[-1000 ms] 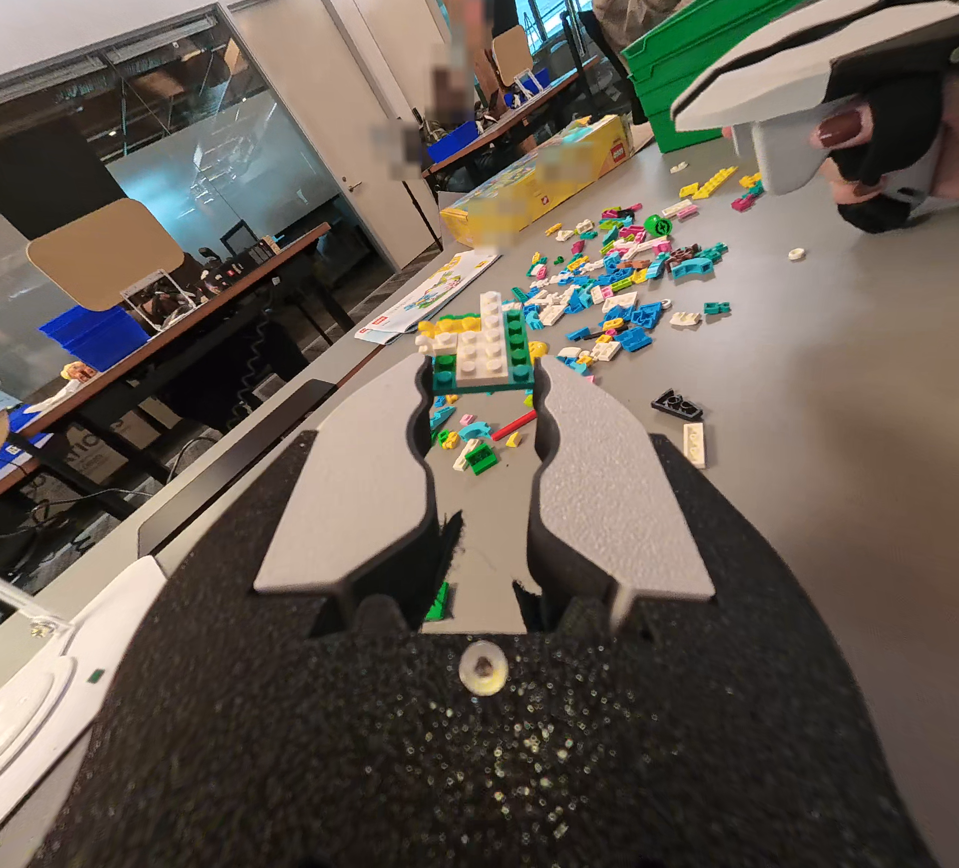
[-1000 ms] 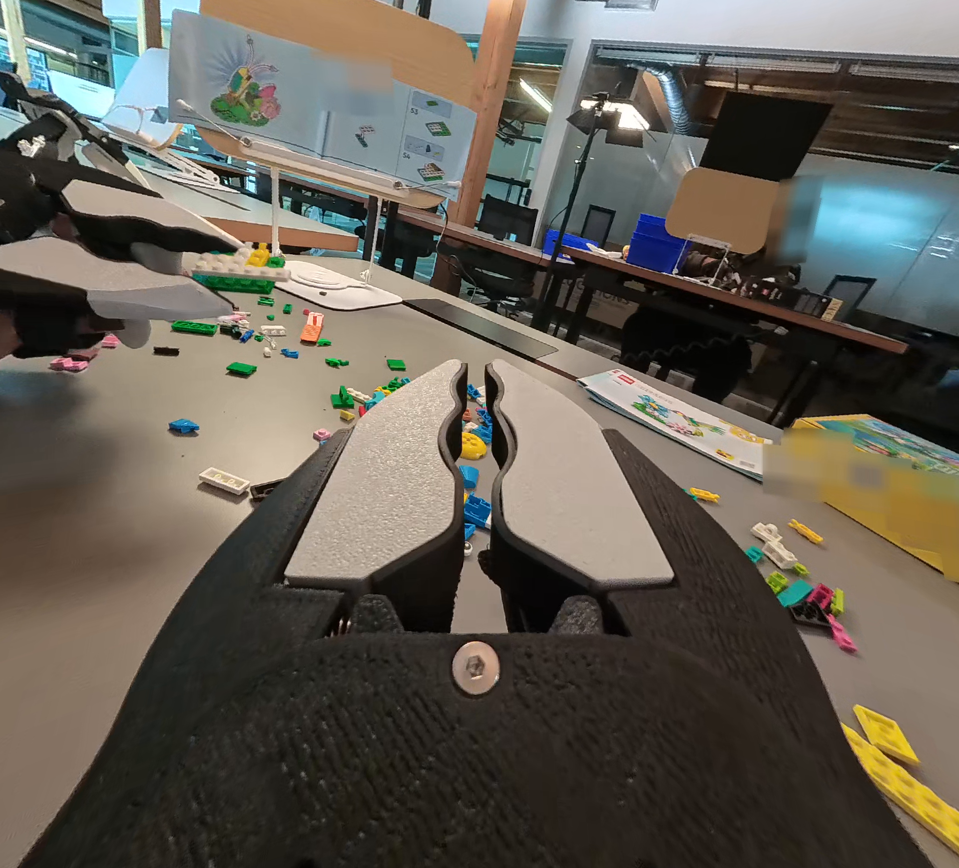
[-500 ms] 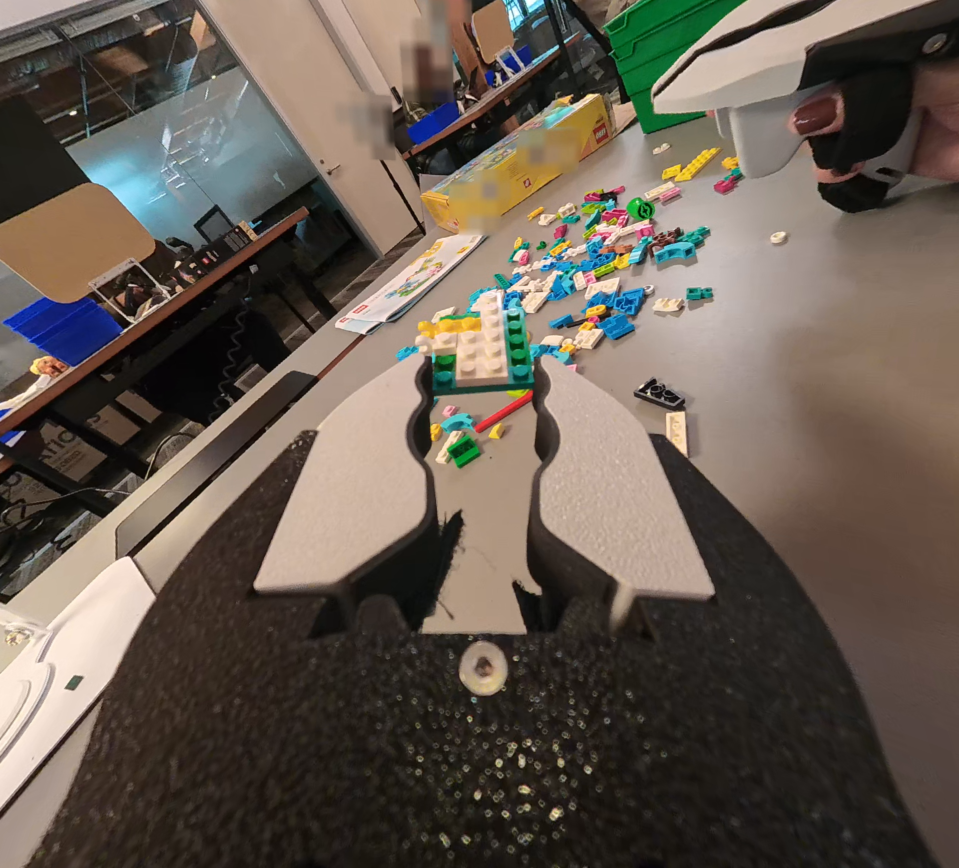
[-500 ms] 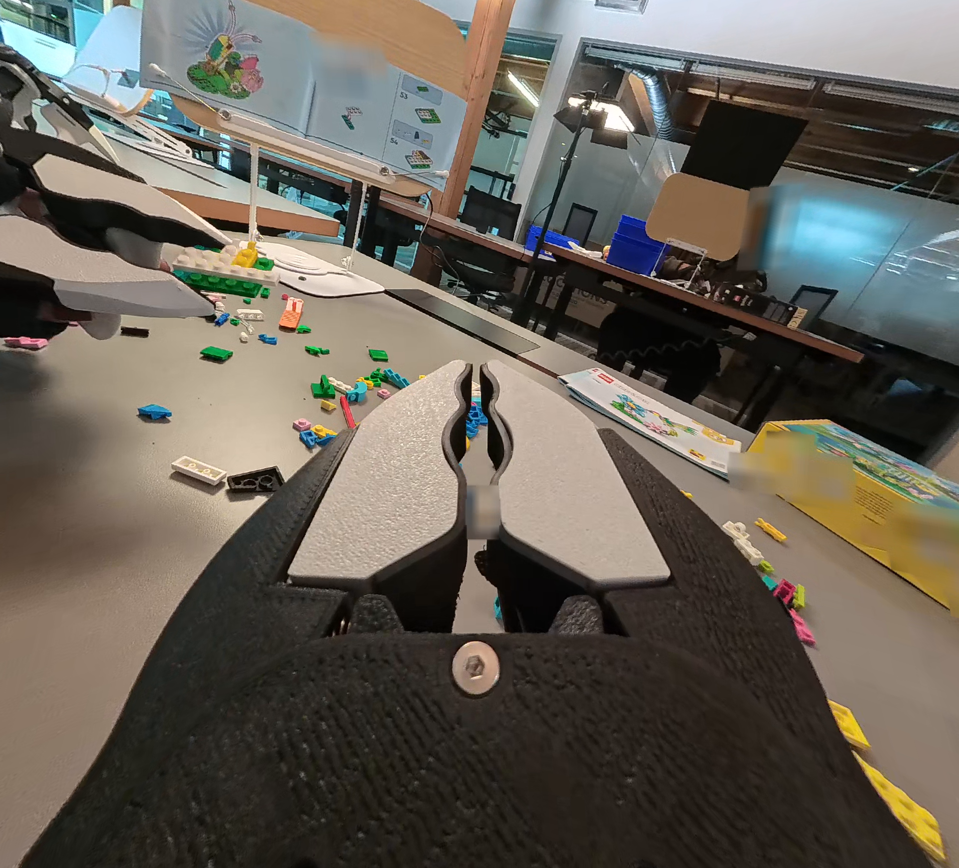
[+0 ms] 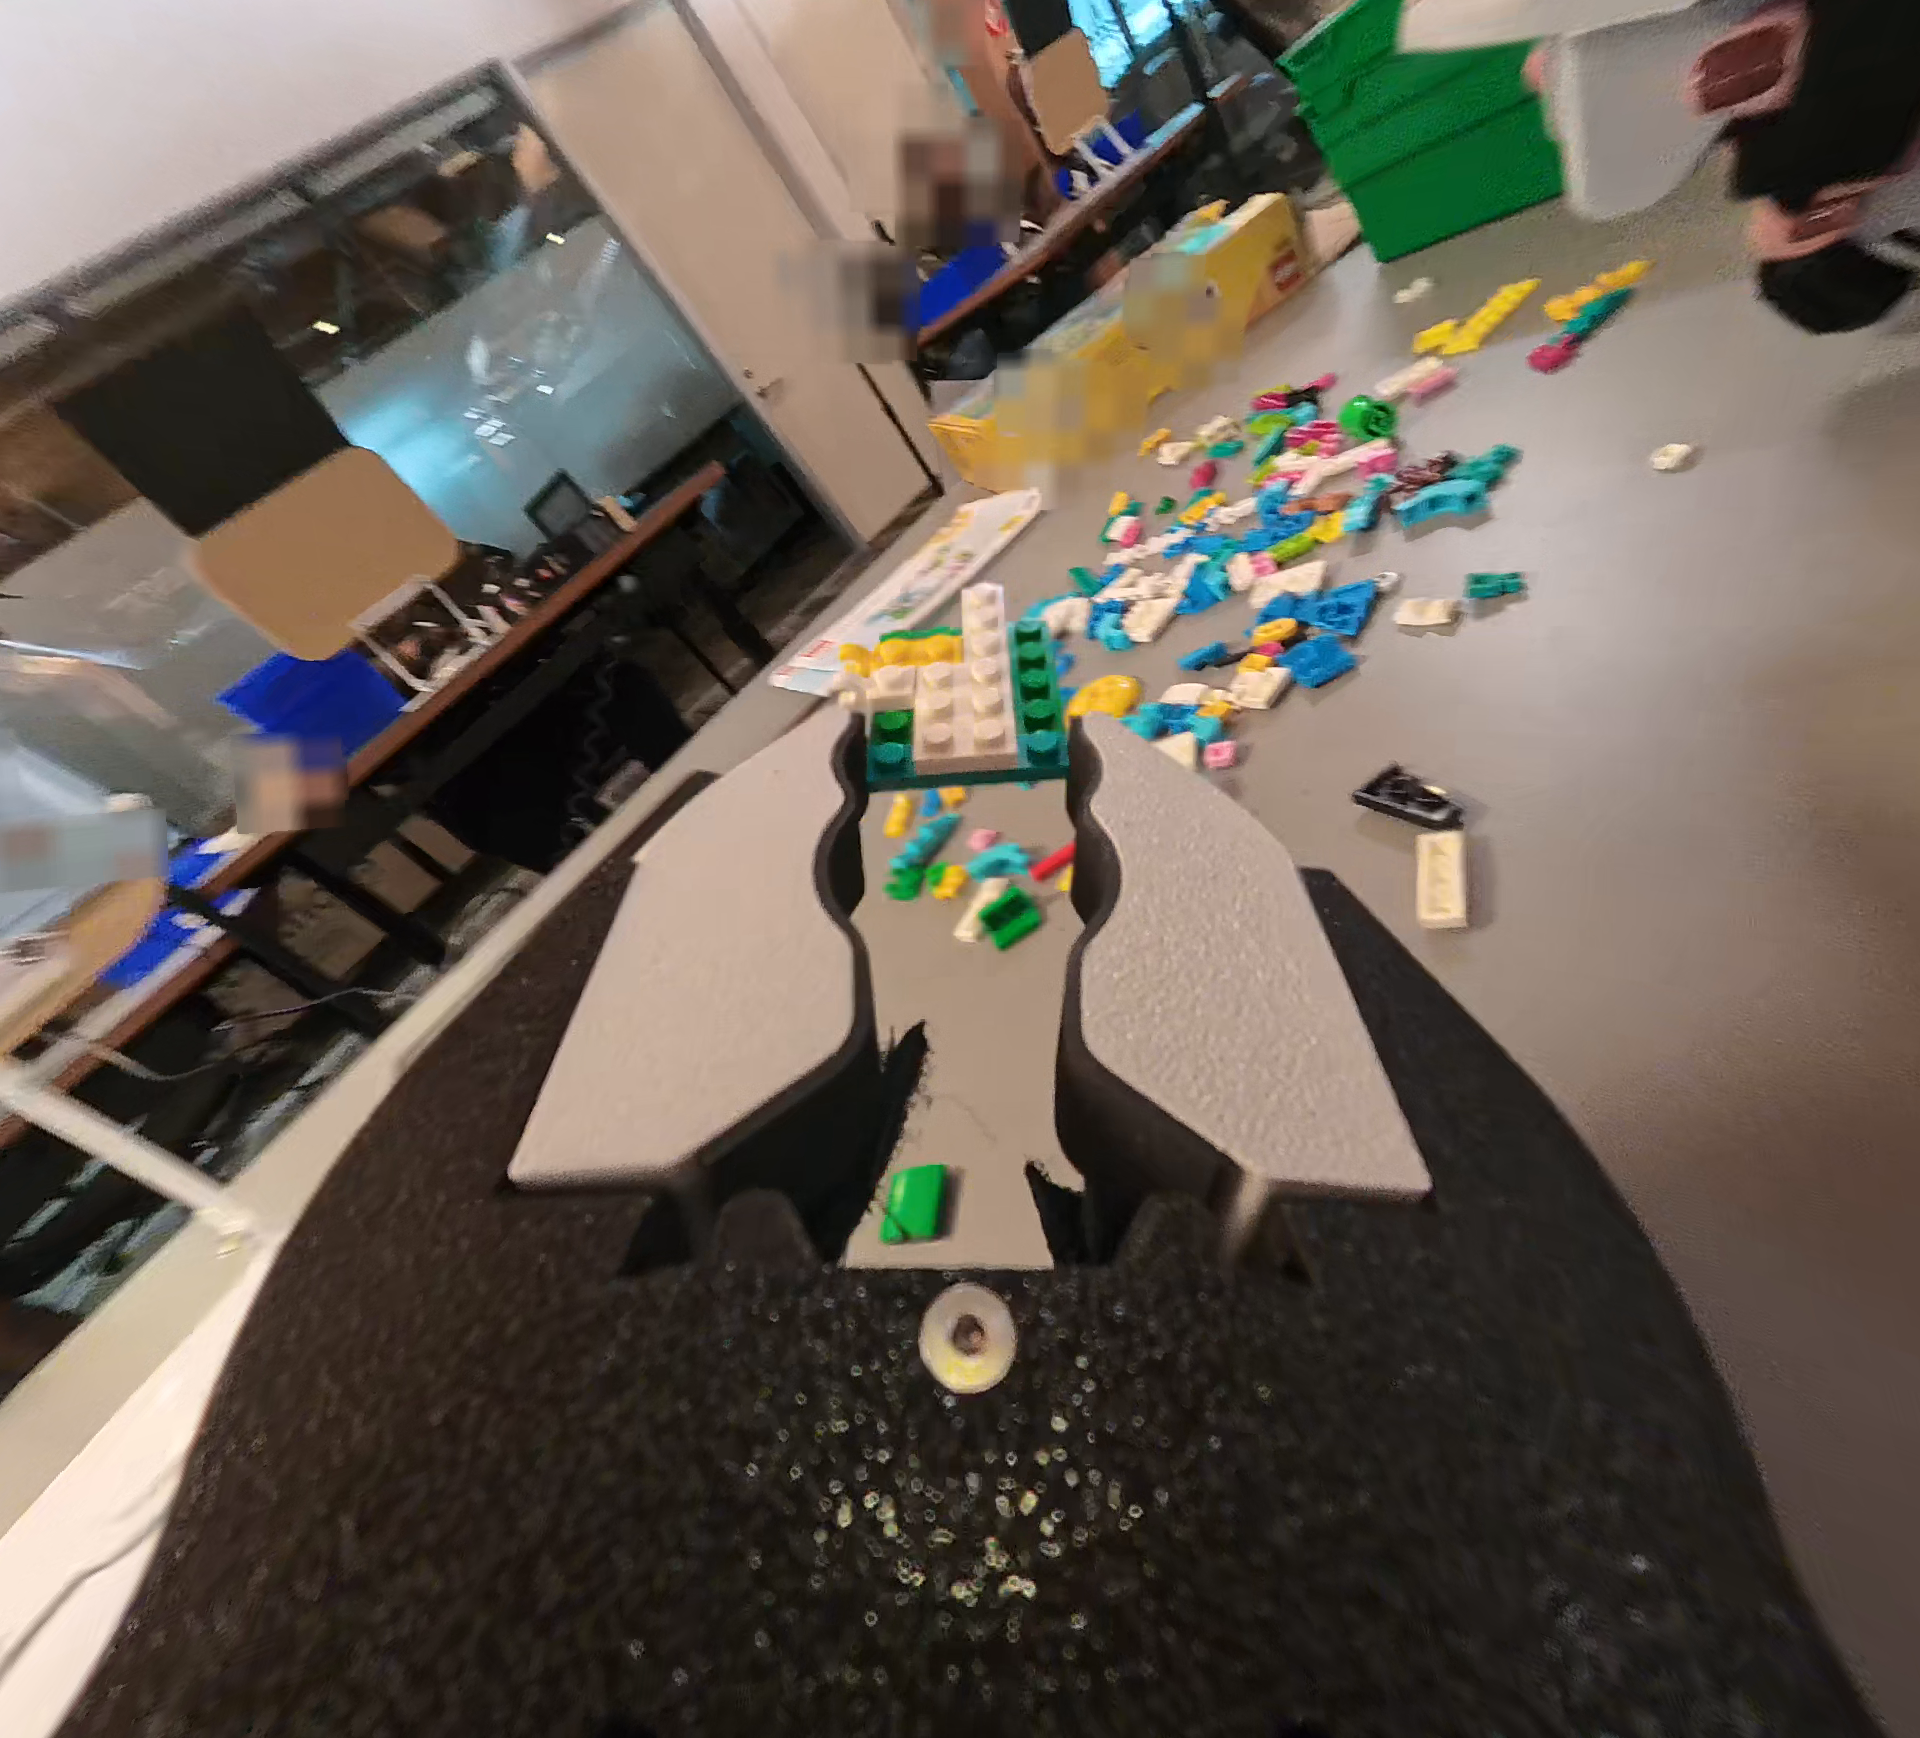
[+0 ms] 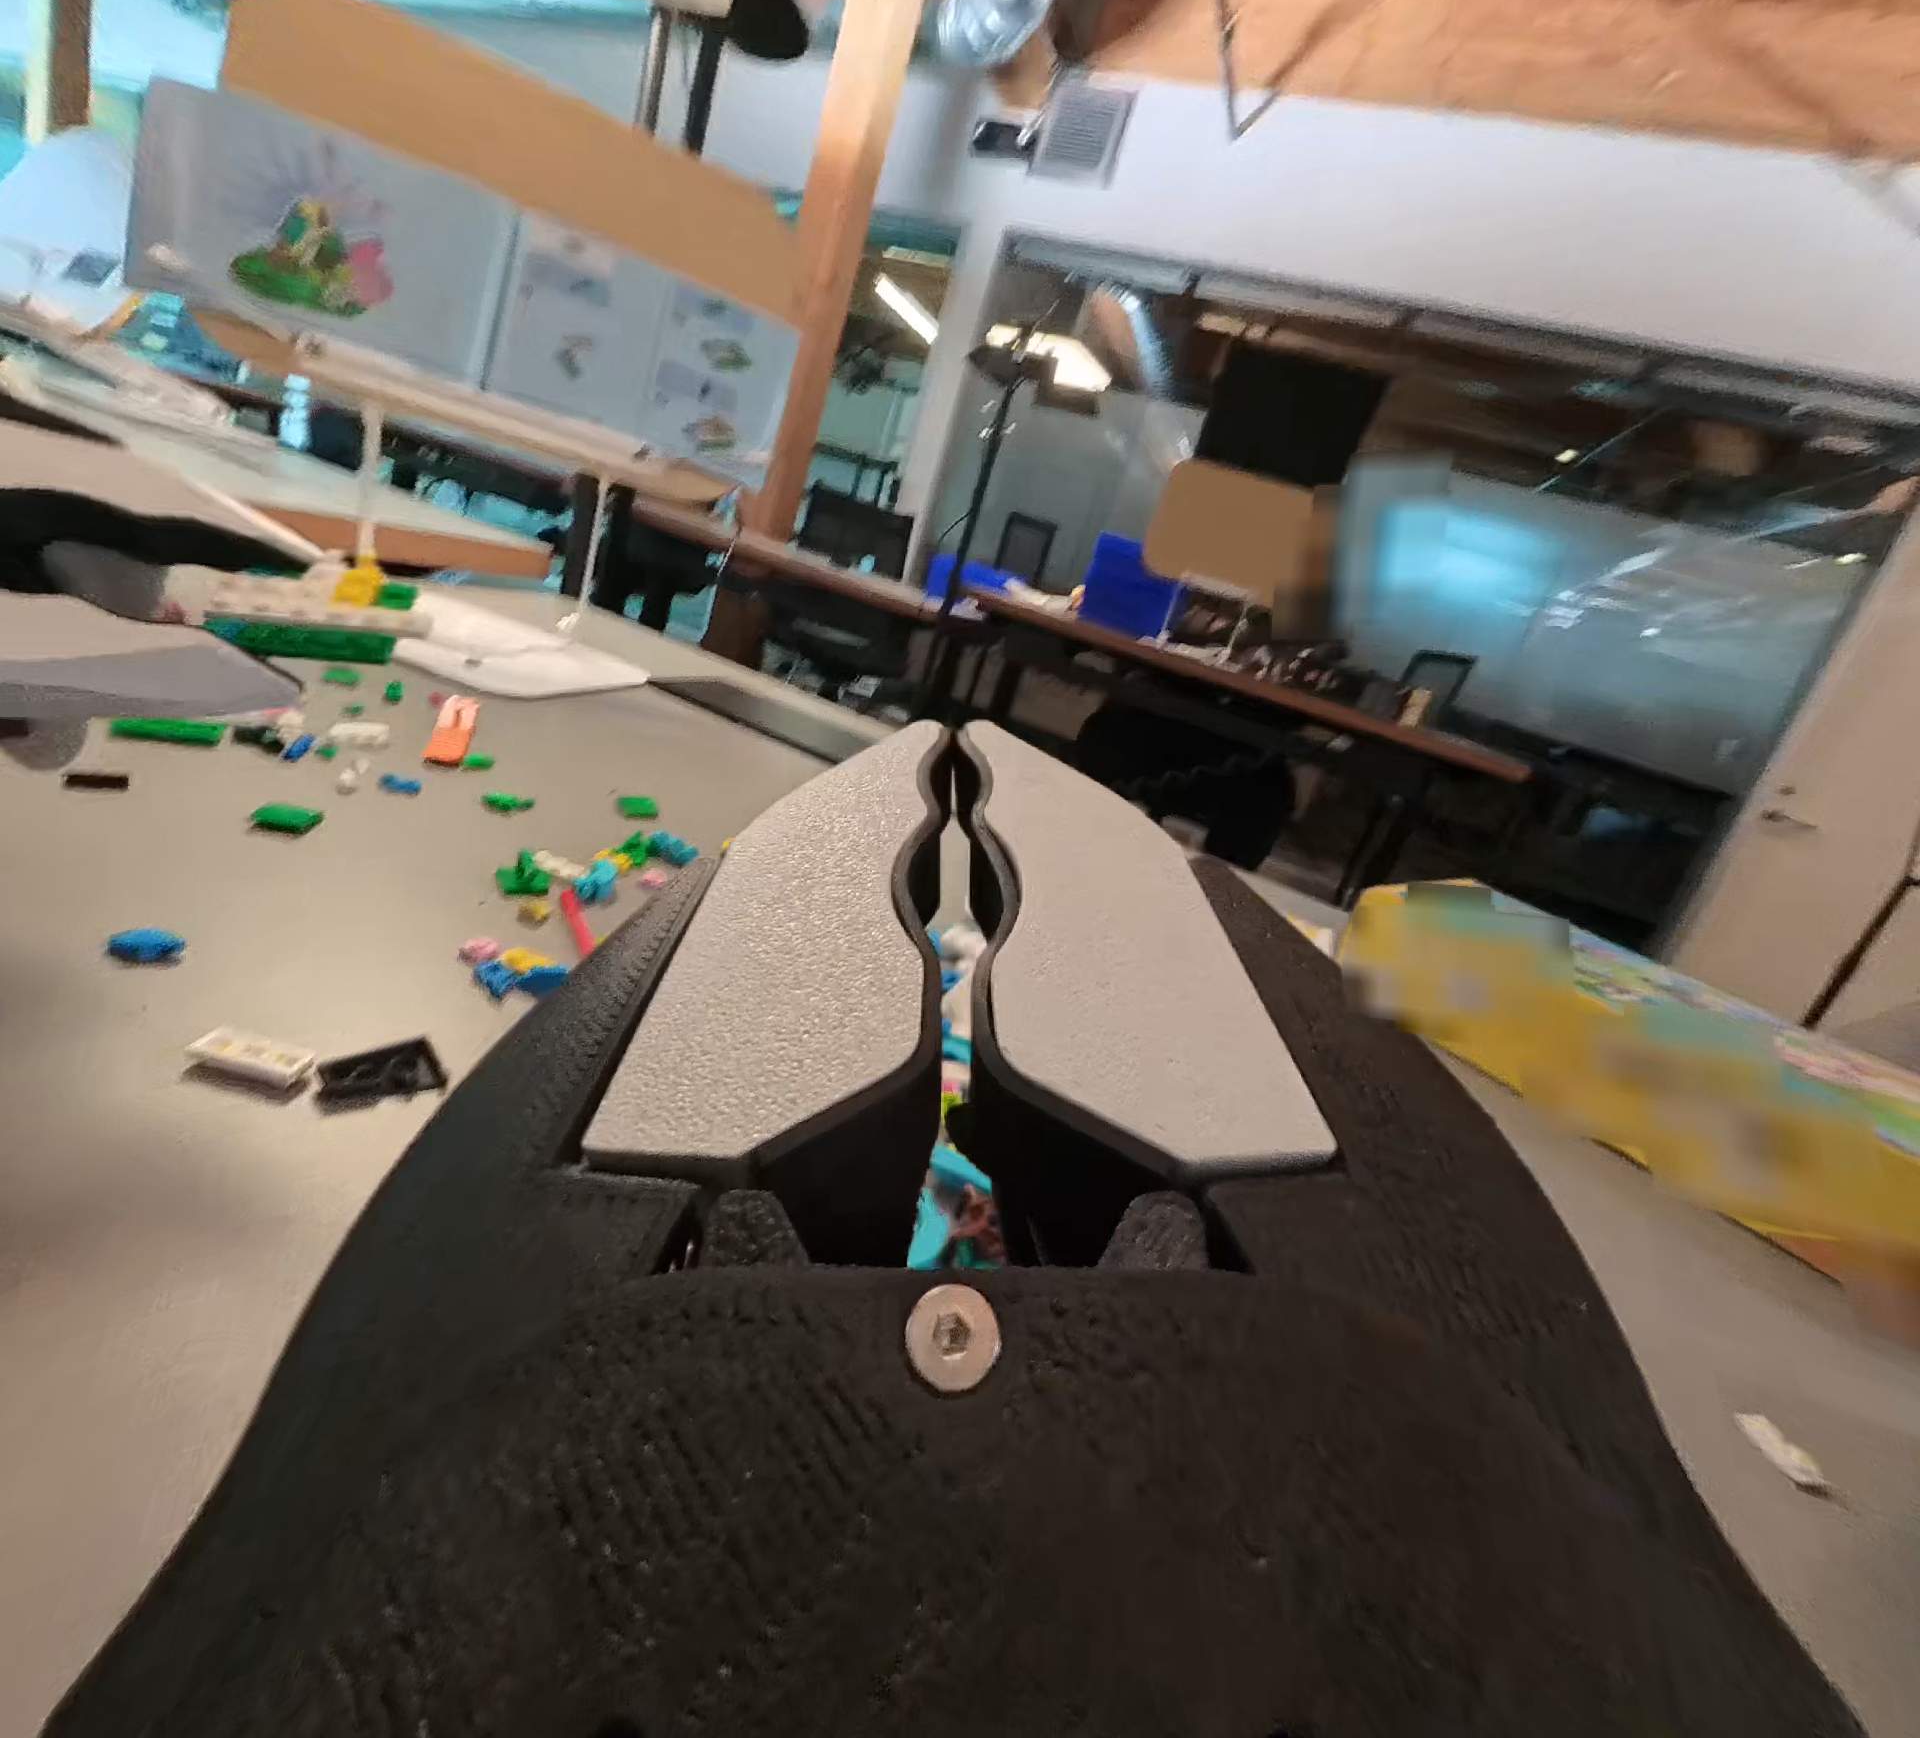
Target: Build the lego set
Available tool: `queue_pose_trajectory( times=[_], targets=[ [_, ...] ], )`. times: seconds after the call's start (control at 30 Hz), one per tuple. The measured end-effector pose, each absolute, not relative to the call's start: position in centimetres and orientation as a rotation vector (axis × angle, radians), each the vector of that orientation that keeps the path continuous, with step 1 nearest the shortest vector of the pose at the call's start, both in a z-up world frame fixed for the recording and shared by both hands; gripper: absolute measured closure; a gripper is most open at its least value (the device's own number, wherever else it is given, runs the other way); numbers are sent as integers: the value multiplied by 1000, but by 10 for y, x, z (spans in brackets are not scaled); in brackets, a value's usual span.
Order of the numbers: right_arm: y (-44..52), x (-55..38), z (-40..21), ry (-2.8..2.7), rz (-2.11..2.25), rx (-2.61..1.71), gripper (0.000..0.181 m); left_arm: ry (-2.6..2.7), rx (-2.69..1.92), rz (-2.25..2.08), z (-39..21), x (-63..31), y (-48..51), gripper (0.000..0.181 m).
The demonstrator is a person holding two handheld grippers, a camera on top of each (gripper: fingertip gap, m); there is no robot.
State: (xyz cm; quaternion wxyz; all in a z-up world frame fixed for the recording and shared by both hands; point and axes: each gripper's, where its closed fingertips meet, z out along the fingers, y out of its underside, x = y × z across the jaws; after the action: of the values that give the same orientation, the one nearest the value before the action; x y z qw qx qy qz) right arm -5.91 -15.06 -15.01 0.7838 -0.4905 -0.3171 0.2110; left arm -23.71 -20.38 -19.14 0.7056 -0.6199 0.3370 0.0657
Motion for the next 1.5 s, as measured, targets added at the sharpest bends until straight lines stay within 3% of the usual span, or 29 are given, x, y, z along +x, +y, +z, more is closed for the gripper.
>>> queue_pose_trajectory(
  times=[1.5],
  targets=[
    [-149, -69, -165, -751, 534, -1121, 181, 817, -1372, 165, -197, -230, -204, 145]
  ],
)
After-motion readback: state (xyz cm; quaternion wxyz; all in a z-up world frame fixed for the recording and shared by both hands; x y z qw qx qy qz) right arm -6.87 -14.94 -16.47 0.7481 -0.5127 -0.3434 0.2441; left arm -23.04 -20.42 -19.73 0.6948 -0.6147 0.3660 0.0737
